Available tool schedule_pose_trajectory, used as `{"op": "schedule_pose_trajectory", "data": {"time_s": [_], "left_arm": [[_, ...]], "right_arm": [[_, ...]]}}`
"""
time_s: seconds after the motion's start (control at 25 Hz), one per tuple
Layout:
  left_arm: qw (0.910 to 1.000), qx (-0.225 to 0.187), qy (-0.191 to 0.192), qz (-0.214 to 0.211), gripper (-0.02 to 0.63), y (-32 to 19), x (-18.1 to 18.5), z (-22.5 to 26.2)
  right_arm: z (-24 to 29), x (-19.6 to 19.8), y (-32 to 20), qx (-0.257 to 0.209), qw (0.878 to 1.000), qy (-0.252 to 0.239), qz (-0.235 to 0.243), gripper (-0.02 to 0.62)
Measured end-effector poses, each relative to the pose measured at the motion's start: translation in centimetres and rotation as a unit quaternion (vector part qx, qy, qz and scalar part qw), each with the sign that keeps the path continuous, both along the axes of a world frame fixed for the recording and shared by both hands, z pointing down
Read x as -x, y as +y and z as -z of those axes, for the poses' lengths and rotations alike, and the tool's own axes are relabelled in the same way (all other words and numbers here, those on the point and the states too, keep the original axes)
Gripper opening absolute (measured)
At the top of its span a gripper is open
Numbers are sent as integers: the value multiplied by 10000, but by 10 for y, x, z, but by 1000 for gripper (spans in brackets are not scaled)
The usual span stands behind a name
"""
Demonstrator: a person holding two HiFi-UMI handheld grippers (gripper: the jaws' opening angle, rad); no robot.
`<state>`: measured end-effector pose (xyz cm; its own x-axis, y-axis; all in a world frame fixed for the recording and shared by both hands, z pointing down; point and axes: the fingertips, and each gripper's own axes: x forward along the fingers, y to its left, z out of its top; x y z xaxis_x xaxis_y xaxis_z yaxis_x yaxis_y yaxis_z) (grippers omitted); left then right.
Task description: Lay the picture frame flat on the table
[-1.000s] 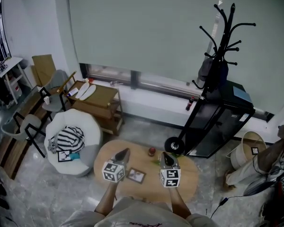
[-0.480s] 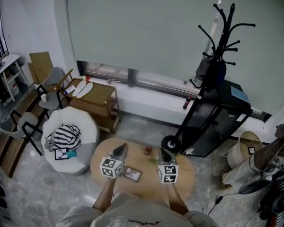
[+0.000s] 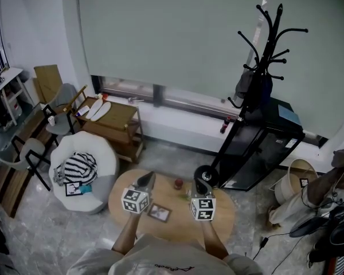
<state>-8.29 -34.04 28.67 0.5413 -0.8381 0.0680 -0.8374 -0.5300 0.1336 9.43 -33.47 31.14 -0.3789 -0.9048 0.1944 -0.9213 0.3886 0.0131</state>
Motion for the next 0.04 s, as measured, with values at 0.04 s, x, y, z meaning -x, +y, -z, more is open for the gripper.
{"op": "schedule_pose_trajectory", "data": {"time_s": [0.04], "left_arm": [[10000,1,-6,-4,0,-1,-1,0]], "right_arm": [[0,-1,-1,3,10000,-1,2,3]]}}
